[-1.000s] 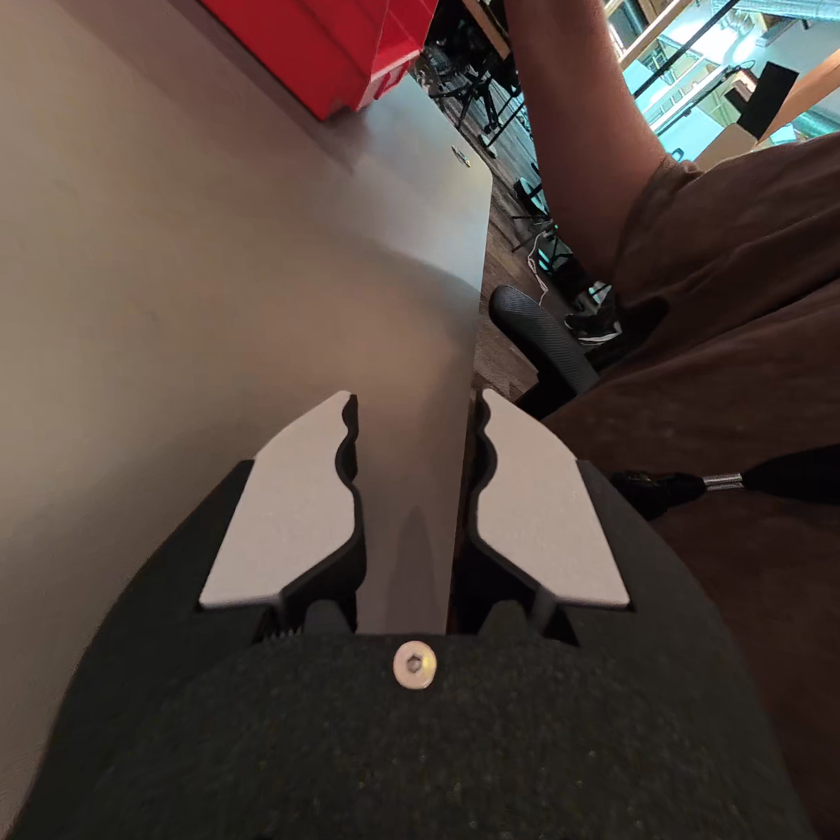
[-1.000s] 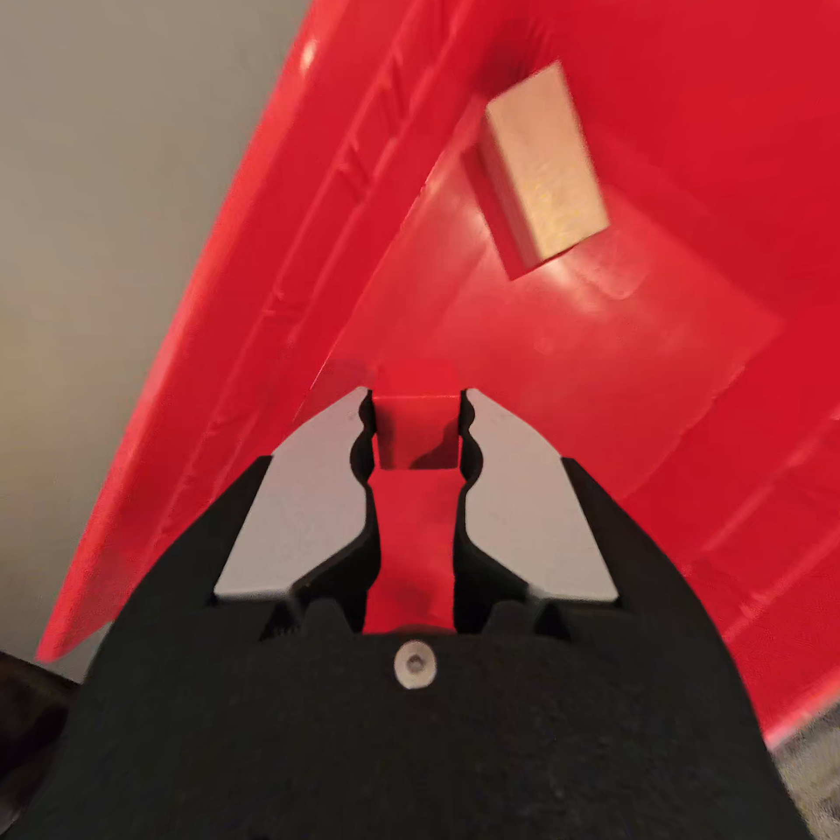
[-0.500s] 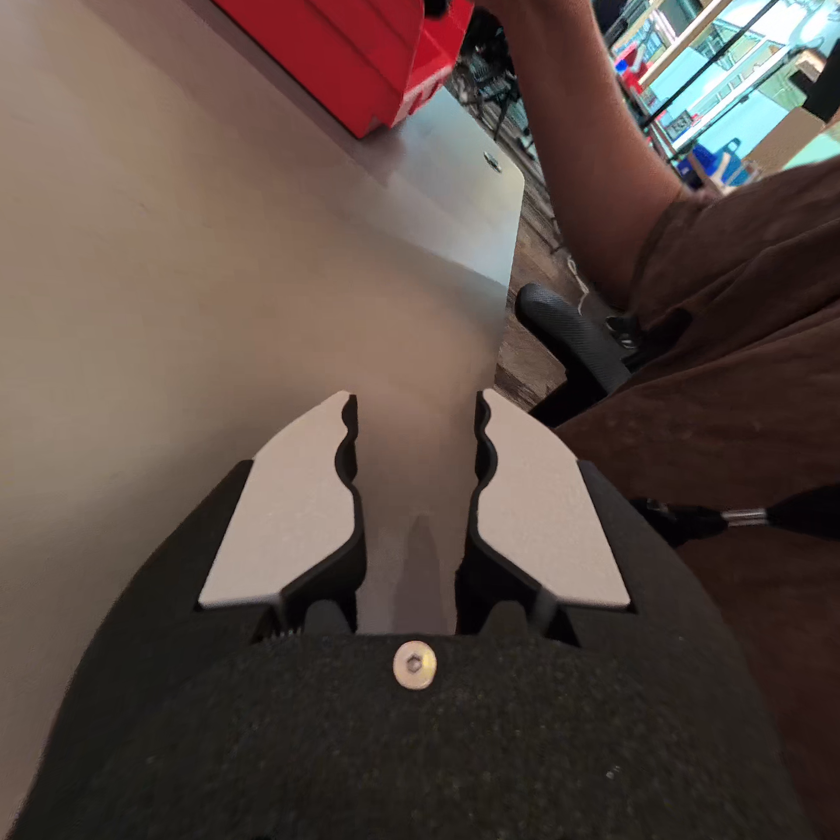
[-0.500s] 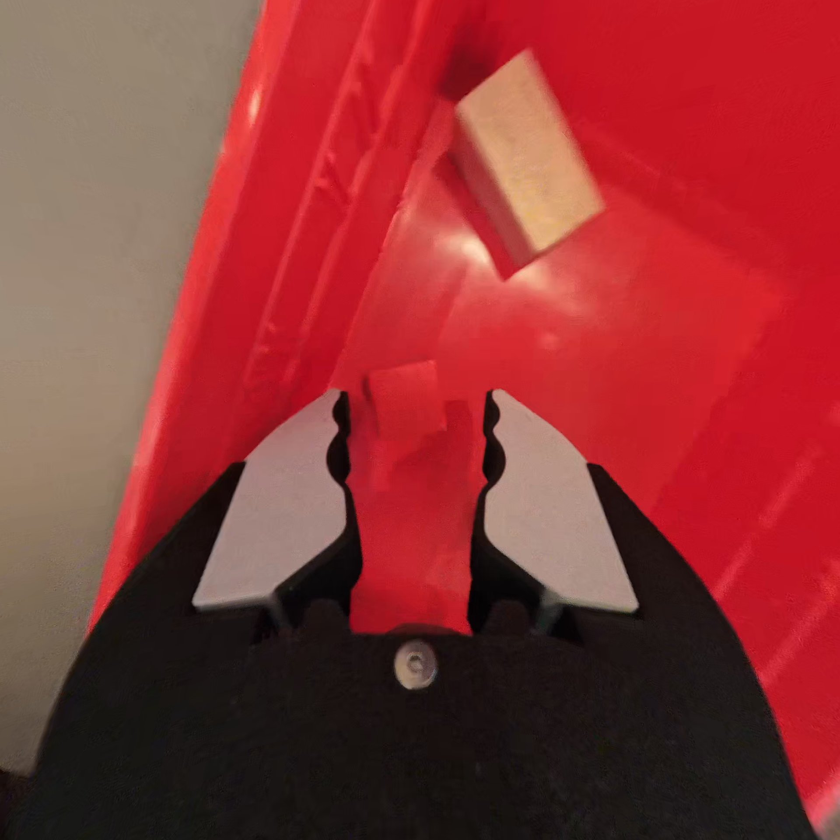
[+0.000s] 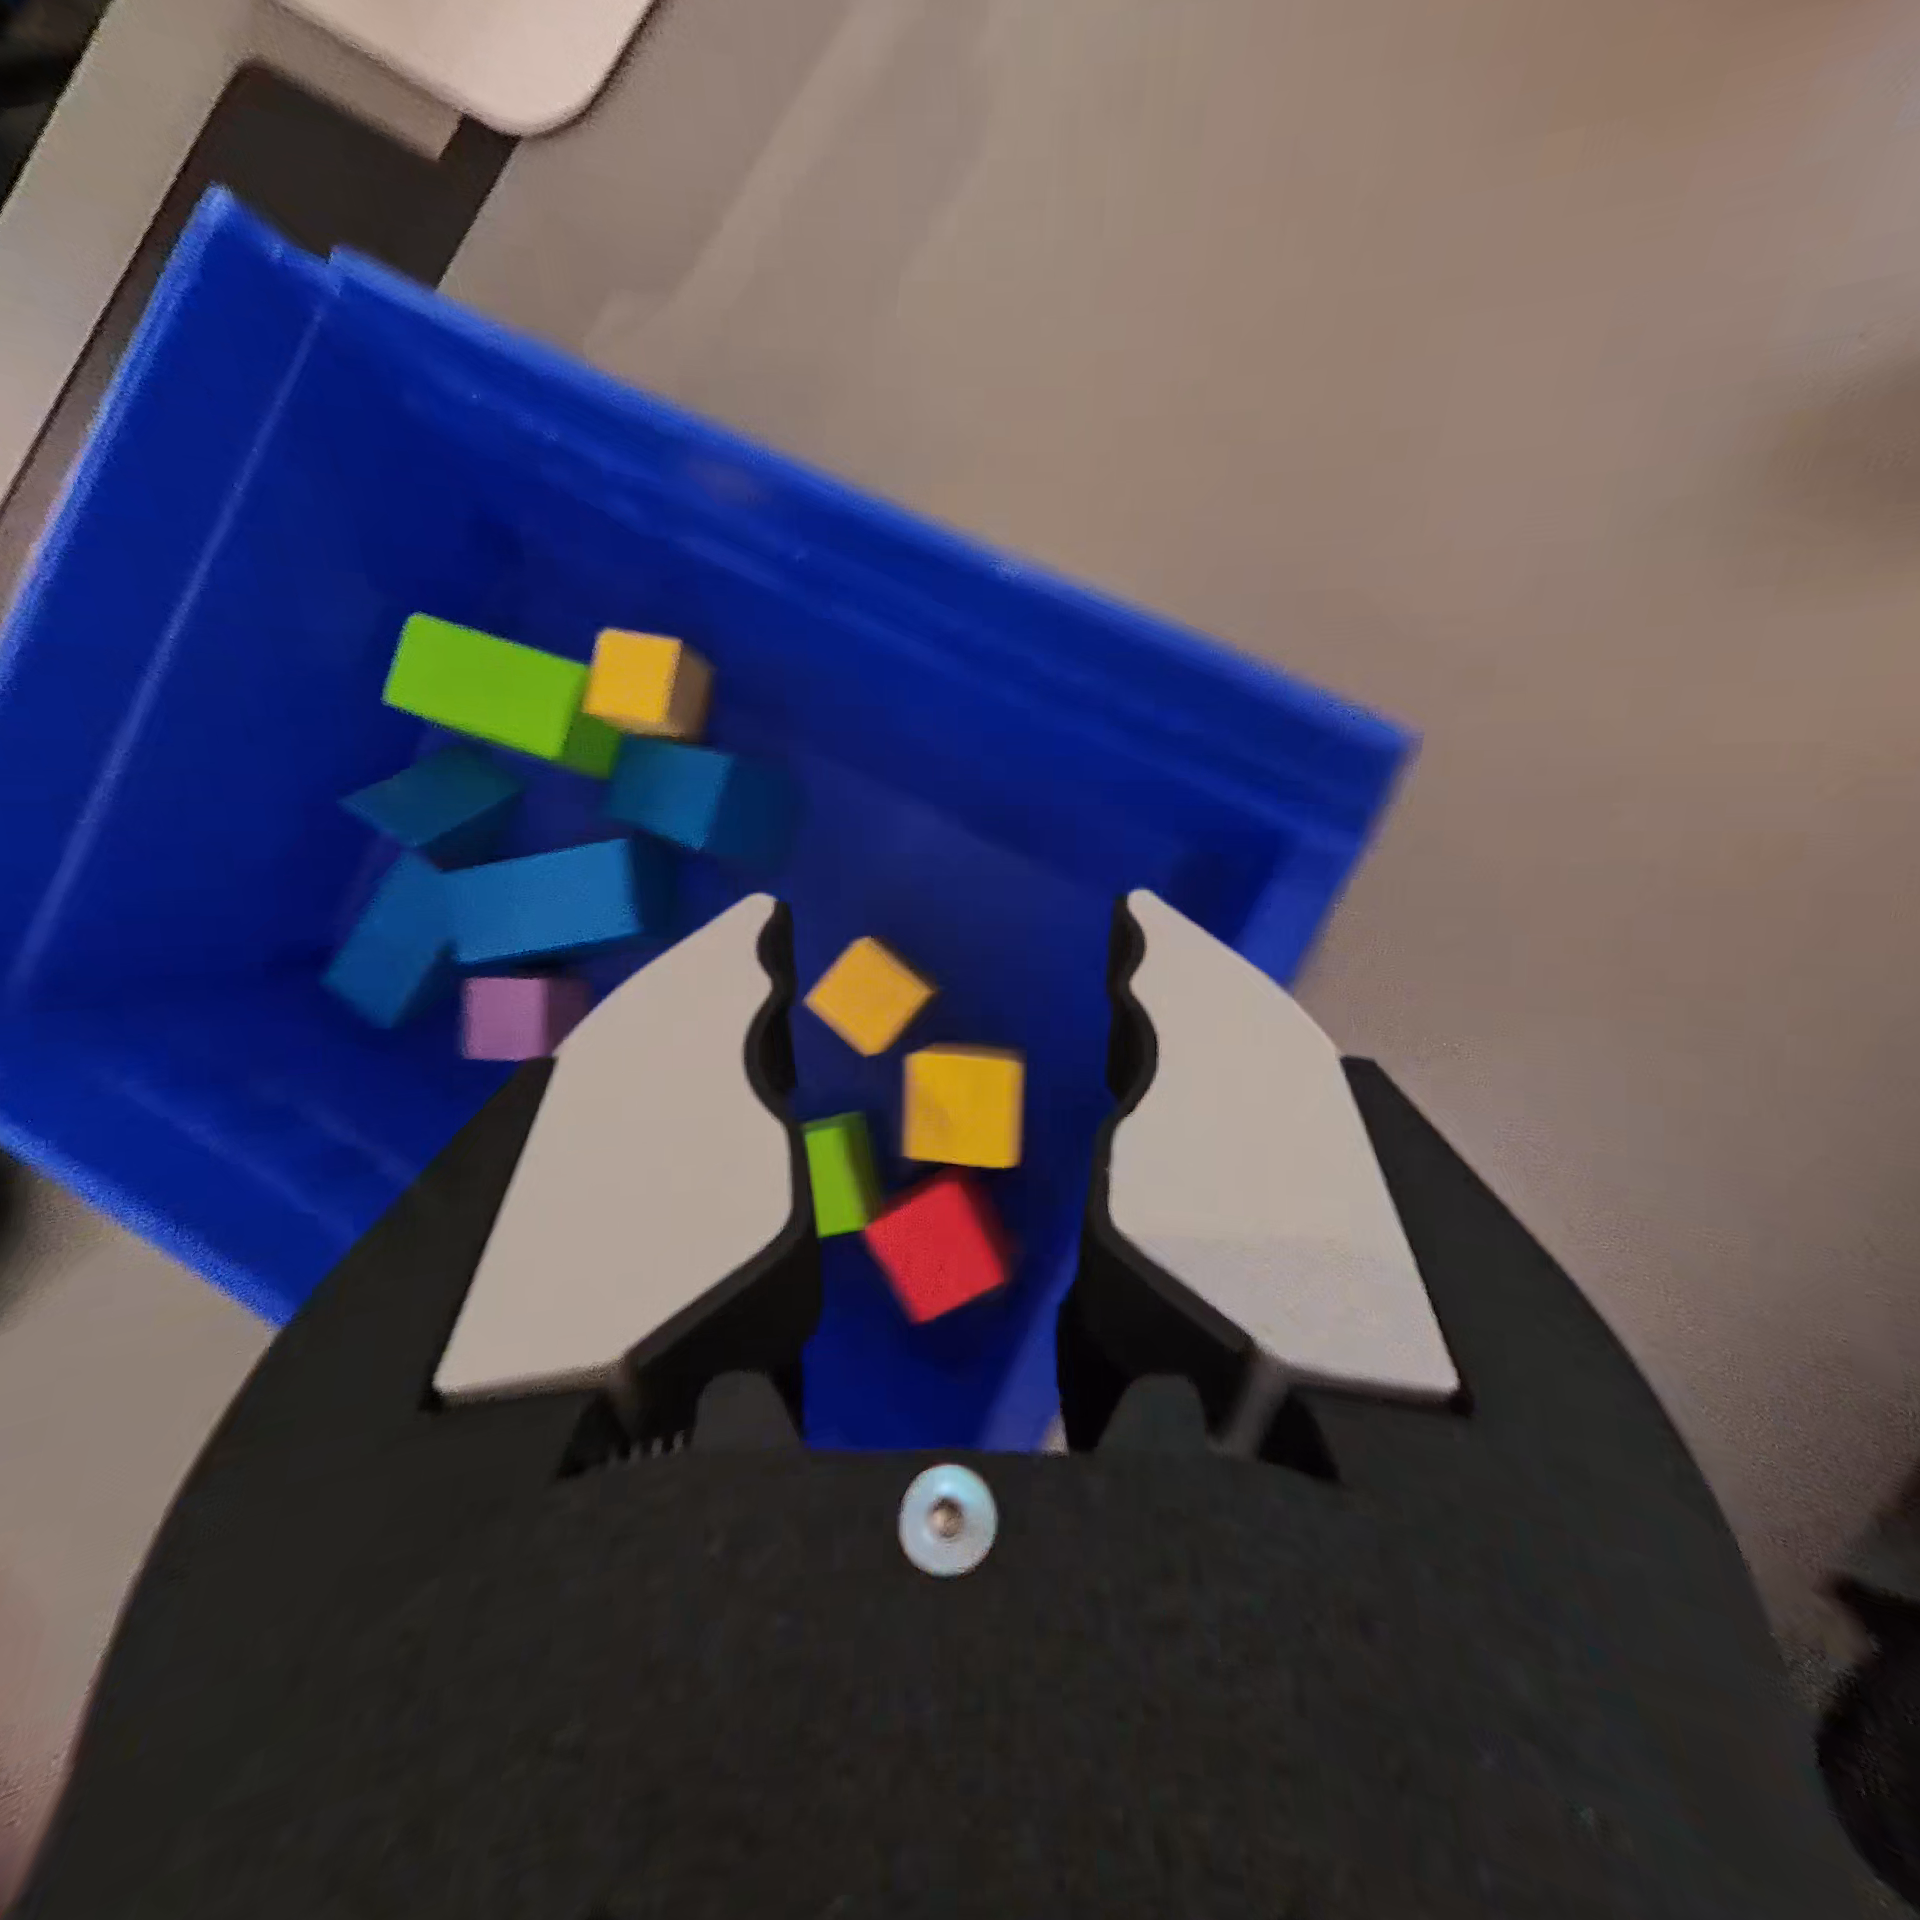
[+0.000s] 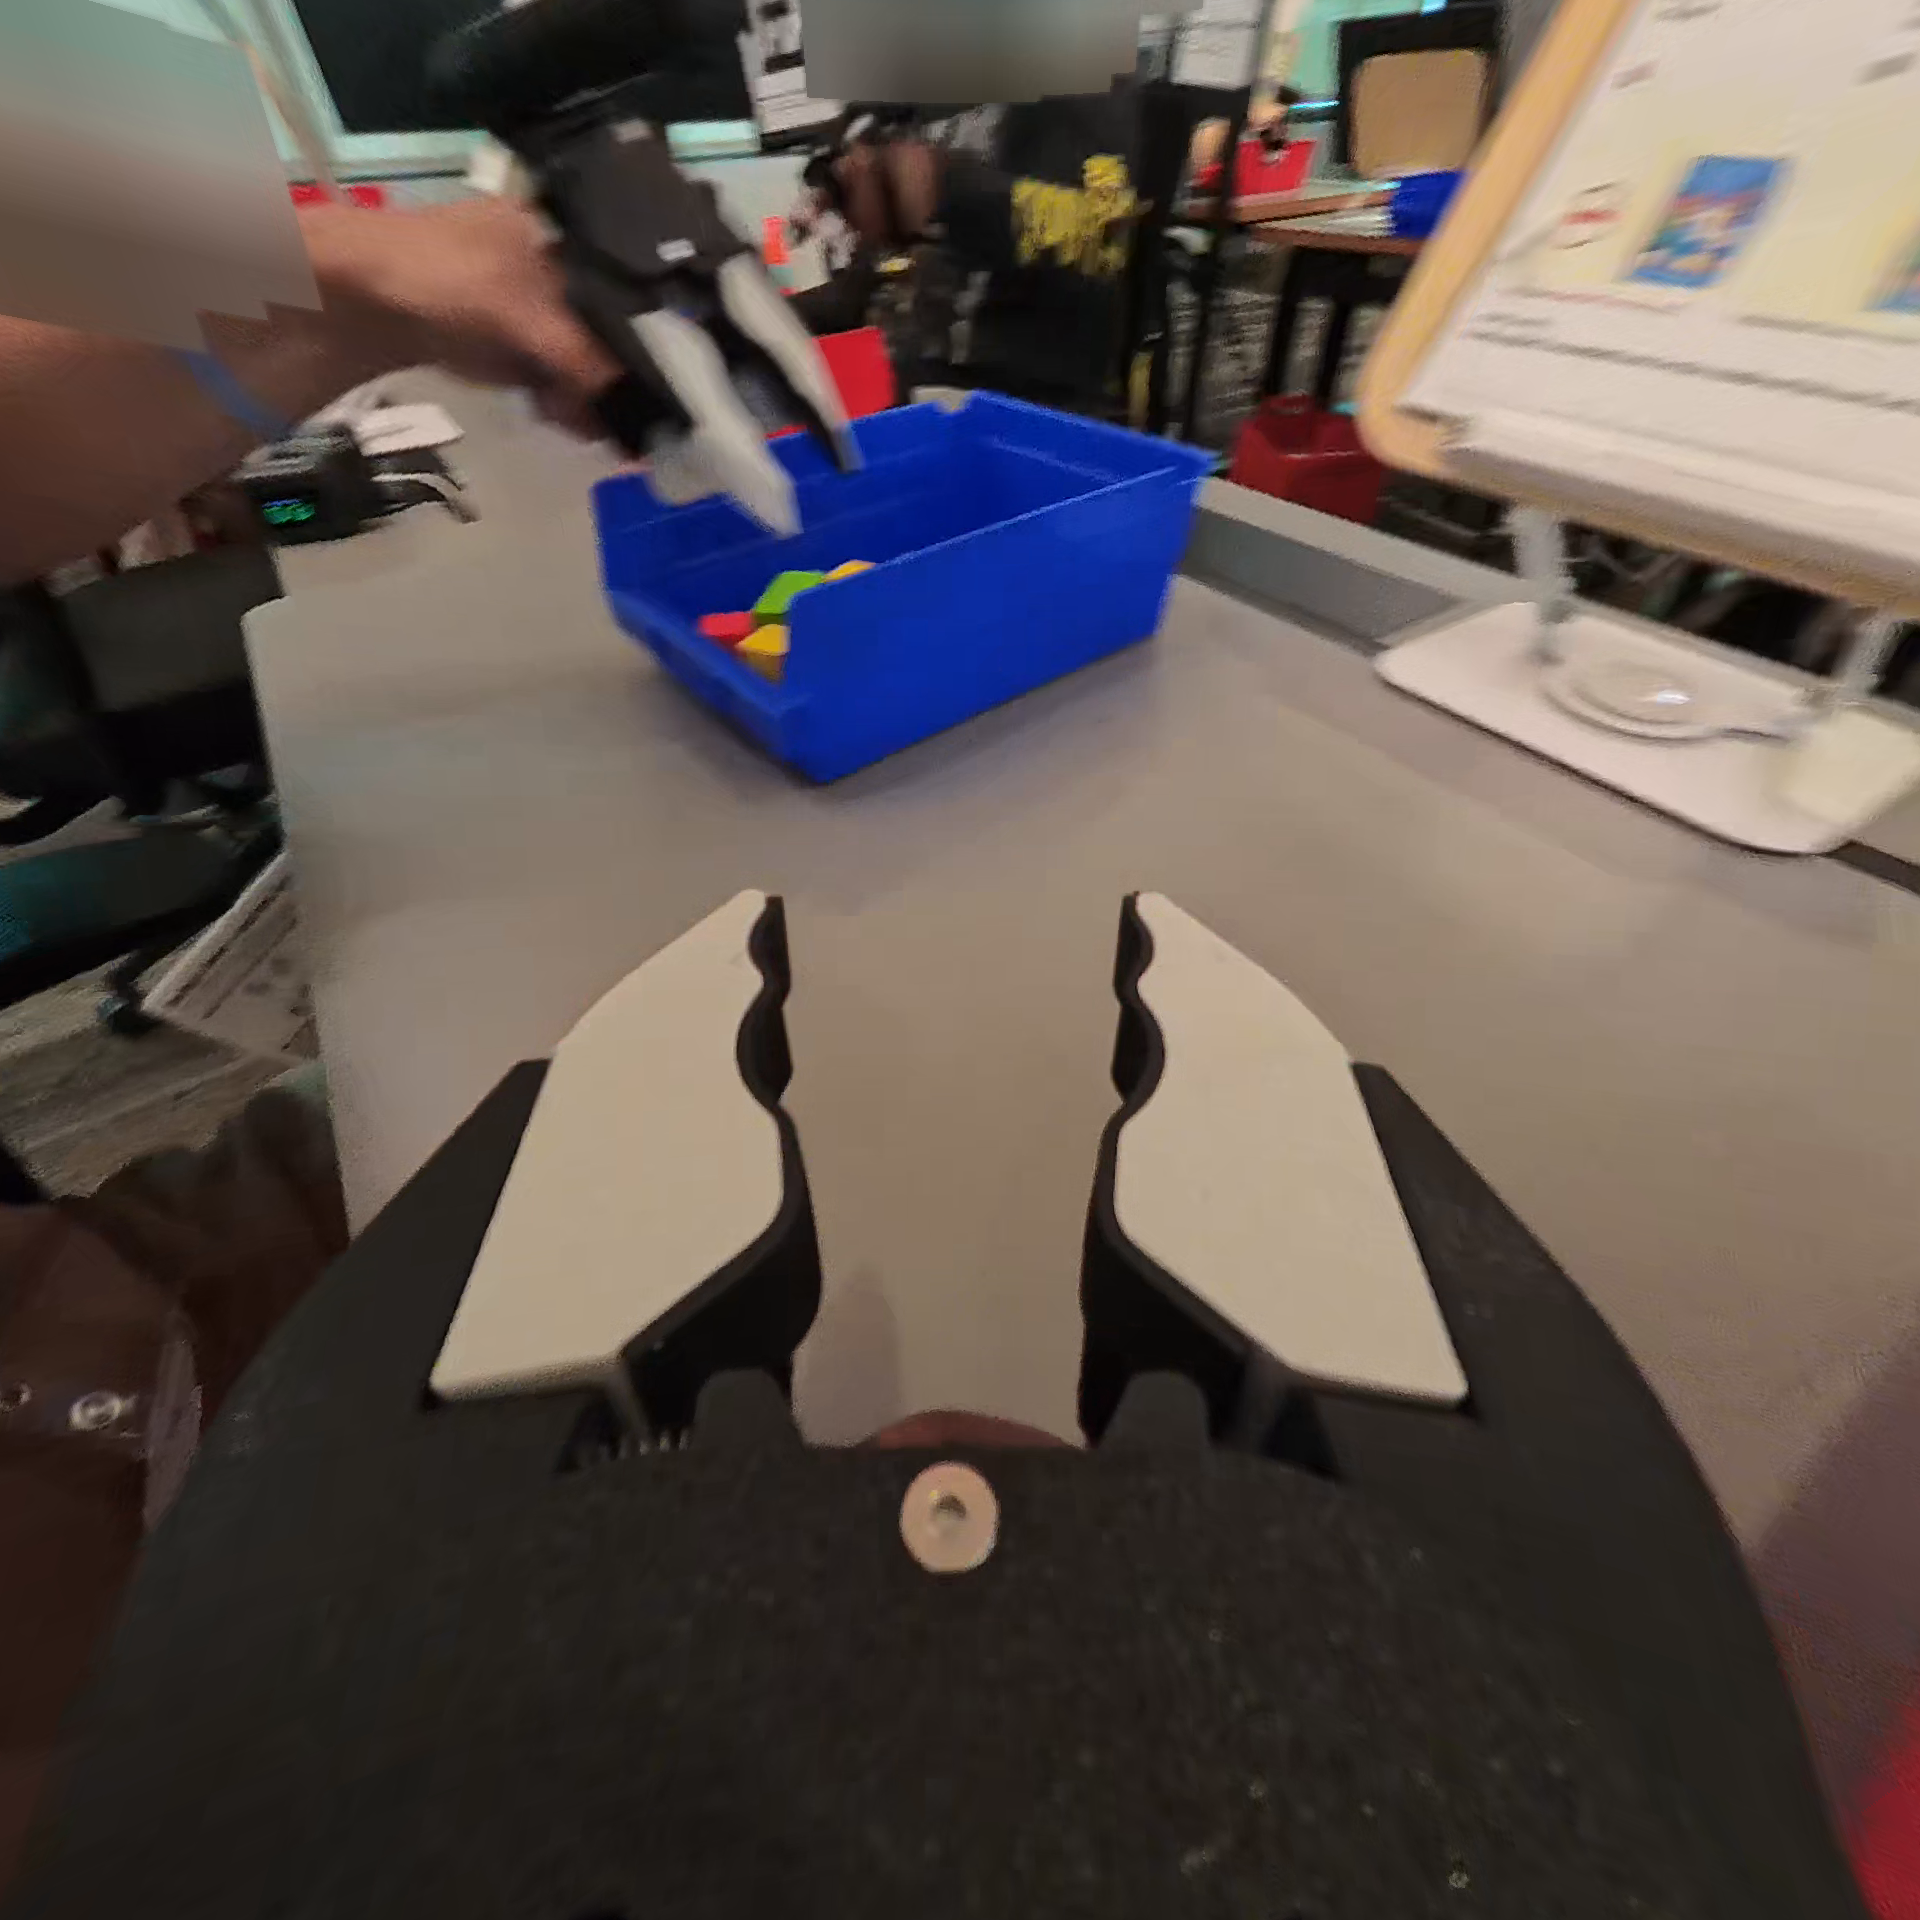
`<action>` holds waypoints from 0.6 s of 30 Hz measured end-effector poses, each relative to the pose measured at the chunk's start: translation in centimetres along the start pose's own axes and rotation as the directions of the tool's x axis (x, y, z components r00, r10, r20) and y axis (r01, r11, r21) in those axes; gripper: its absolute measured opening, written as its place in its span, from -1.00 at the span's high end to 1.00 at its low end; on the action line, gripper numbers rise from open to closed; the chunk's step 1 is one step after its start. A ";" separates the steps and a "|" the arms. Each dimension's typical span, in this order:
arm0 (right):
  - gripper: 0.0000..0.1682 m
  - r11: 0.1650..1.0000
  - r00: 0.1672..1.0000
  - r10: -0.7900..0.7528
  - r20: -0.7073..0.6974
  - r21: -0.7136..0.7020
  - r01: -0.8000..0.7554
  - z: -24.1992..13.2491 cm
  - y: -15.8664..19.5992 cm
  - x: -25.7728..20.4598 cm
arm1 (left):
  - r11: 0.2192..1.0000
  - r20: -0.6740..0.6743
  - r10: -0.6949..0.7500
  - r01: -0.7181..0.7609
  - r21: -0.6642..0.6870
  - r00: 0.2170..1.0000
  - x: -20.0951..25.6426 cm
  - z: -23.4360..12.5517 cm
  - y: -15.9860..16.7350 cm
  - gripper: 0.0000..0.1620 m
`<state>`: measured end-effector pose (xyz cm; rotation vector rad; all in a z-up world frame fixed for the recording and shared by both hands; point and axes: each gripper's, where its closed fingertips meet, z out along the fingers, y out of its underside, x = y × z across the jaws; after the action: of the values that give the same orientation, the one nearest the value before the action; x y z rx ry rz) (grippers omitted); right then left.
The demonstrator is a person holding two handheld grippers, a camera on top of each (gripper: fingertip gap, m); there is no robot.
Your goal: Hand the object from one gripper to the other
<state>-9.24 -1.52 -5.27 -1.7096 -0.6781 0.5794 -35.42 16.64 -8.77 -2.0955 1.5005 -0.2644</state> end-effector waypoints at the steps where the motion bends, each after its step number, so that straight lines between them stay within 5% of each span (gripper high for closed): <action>1: 0.28 1.000 0.999 0.000 0.047 -0.011 0.001 1.2 0.8 -1.2 | 0.998 0.028 0.035 -0.033 -0.056 0.999 -1.4 0.9 0.5 0.26; 10: 0.28 0.989 0.973 0.130 0.189 -0.088 -0.114 4.4 4.9 -3.5 | 0.928 0.109 -0.065 0.100 -0.358 0.992 -10.3 7.1 4.2 0.12; 18: 0.29 0.977 0.951 0.209 0.228 -0.083 -0.195 4.2 5.2 -2.7 | 0.864 0.103 -0.076 0.117 -0.490 0.992 -11.5 9.3 6.1 0.17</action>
<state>-13.34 -1.48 -11.26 -1.7949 -0.6958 0.9258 -40.29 28.79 -18.01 -2.5479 1.5340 0.1957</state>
